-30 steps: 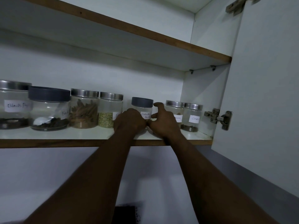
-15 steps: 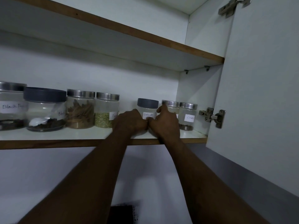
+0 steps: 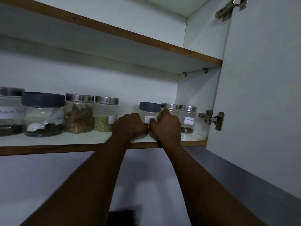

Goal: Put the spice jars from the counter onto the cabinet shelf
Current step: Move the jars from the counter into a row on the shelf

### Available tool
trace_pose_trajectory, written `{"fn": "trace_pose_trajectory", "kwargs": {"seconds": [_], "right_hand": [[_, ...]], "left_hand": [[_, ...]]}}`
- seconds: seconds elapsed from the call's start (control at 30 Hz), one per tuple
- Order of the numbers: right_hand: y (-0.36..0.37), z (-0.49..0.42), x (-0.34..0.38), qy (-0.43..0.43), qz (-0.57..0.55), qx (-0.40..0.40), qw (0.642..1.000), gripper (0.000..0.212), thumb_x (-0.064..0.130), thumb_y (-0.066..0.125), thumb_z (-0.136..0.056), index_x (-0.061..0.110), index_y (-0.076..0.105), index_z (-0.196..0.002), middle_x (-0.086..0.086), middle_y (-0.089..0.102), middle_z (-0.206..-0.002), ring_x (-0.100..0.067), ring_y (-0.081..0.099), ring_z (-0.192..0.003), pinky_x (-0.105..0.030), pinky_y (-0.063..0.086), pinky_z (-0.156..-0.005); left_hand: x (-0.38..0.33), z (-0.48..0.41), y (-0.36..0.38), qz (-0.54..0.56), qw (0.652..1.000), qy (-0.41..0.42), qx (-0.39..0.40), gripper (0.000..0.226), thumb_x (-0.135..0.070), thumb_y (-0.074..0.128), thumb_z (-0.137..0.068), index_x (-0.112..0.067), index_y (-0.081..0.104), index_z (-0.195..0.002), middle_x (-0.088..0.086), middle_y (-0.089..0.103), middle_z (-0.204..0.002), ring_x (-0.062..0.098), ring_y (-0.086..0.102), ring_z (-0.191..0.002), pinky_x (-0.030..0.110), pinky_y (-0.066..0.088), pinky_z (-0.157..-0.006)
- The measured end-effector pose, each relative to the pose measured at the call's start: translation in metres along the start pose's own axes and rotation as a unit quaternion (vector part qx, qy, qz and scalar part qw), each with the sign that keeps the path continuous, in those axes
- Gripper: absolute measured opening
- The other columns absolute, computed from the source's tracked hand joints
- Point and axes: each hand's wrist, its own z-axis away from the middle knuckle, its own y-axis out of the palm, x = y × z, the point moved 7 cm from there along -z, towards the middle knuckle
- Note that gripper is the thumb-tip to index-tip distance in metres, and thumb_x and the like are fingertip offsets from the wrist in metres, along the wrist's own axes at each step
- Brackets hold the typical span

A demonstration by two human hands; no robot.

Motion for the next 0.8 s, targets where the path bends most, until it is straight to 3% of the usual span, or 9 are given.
{"fn": "trace_pose_trajectory", "kwargs": {"seconds": [0.27, 0.43, 0.53, 0.6, 0.73, 0.8], "right_hand": [[0.000, 0.000, 0.000, 0.009, 0.012, 0.000, 1.000, 0.036, 0.036, 0.066, -0.088, 0.009, 0.062, -0.111, -0.010, 0.072, -0.100, -0.029, 0.068, -0.093, -0.025, 0.039, -0.070], [-0.002, -0.001, 0.000, -0.002, 0.009, -0.010, 1.000, 0.037, 0.037, 0.064, -0.087, 0.010, 0.061, -0.113, -0.008, 0.071, -0.100, -0.027, 0.068, -0.091, -0.029, 0.048, -0.073], [0.000, 0.000, 0.002, -0.028, 0.003, 0.012, 1.000, 0.023, 0.039, 0.062, -0.089, 0.016, 0.063, -0.091, -0.002, 0.068, -0.081, -0.021, 0.065, -0.077, -0.029, 0.047, -0.064], [0.001, 0.000, 0.004, -0.059, -0.008, 0.020, 0.998, 0.024, 0.040, 0.062, -0.089, 0.021, 0.058, -0.076, 0.001, 0.064, -0.070, -0.017, 0.062, -0.069, -0.027, 0.041, -0.060], [0.013, 0.001, 0.016, -0.120, 0.013, 0.096, 0.988, 0.029, 0.045, 0.066, -0.091, 0.023, 0.059, -0.072, 0.004, 0.063, -0.067, -0.015, 0.060, -0.068, -0.030, 0.047, -0.062], [0.024, 0.003, 0.025, -0.129, 0.022, 0.164, 0.978, 0.029, 0.048, 0.071, -0.089, 0.024, 0.060, -0.076, 0.007, 0.064, -0.070, -0.014, 0.061, -0.072, -0.031, 0.048, -0.064]], "left_hand": [[0.000, -0.001, 0.001, -0.005, 1.000, 0.000, -0.006, 0.067, -0.063, 0.066, -0.066, -0.023, 0.064, -0.120, 0.003, 0.070, -0.116, 0.025, 0.066, -0.101, 0.034, 0.050, -0.081], [0.000, 0.004, -0.005, 0.007, 0.999, -0.011, -0.041, 0.047, -0.057, 0.073, -0.067, -0.018, 0.056, -0.089, 0.008, 0.070, -0.102, 0.024, 0.060, -0.085, 0.031, 0.044, -0.070], [0.000, 0.013, -0.009, 0.003, 0.998, -0.024, -0.060, 0.038, -0.042, 0.079, -0.074, -0.013, 0.065, -0.094, 0.010, 0.071, -0.102, 0.025, 0.065, -0.091, 0.028, 0.043, -0.069], [0.002, 0.021, -0.016, -0.002, 0.996, -0.036, -0.080, 0.032, -0.034, 0.078, -0.077, -0.011, 0.069, -0.097, 0.010, 0.071, -0.103, 0.028, 0.067, -0.098, 0.027, 0.042, -0.069], [0.027, 0.052, -0.043, 0.004, 0.986, -0.071, -0.148, 0.010, -0.017, 0.072, -0.078, -0.012, 0.064, -0.080, 0.009, 0.069, -0.088, 0.025, 0.066, -0.084, 0.023, 0.037, -0.057], [0.045, 0.069, -0.059, 0.004, 0.980, -0.088, -0.178, 0.009, -0.013, 0.070, -0.077, -0.009, 0.066, -0.083, 0.011, 0.070, -0.089, 0.024, 0.065, -0.081, 0.022, 0.034, -0.056]]}}
